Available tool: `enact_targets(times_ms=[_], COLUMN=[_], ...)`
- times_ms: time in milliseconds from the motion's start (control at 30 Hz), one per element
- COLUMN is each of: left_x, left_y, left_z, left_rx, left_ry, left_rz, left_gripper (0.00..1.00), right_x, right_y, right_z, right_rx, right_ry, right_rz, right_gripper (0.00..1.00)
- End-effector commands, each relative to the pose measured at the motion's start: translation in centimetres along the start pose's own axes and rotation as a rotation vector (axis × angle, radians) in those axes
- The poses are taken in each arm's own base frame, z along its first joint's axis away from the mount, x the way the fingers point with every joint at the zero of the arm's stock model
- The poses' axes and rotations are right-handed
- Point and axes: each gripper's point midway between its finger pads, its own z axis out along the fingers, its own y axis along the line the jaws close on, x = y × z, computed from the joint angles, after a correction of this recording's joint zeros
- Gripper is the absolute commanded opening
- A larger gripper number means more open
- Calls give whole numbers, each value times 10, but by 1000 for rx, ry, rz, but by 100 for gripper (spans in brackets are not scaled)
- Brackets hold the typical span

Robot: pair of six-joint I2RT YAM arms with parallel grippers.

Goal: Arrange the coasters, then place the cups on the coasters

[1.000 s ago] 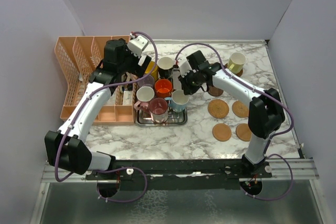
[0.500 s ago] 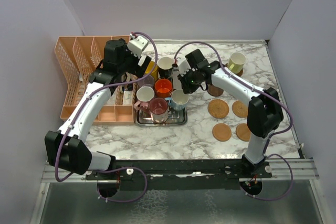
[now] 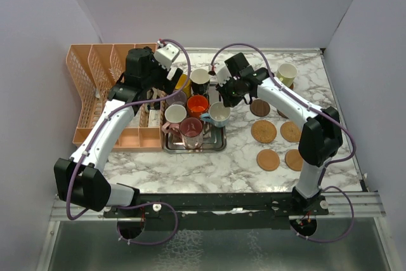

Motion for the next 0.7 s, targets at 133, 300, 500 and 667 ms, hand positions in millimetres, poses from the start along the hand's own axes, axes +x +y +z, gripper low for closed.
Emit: enact_targets(times_ms=[133, 300, 500, 667], left_x=[-6, -6, -6, -6], left_y=[0, 0, 0, 0], left_z=[-6, -5, -6, -5], left_rx=[10, 12, 11, 13], left_ry=[-23, -23, -25, -24], left_rz=[12, 15, 18, 20], left_gripper=[99, 99, 99, 99], right_x=[-28, -28, -28, -32], right_y=[-3, -5, -13, -19], right_z=[-30, -38, -48, -60], right_rx=[36, 48, 54, 56], right_ry=[-85, -94, -108, -137], right_rz=[-37, -63, -72, -110], right_gripper=[1, 1, 1, 1])
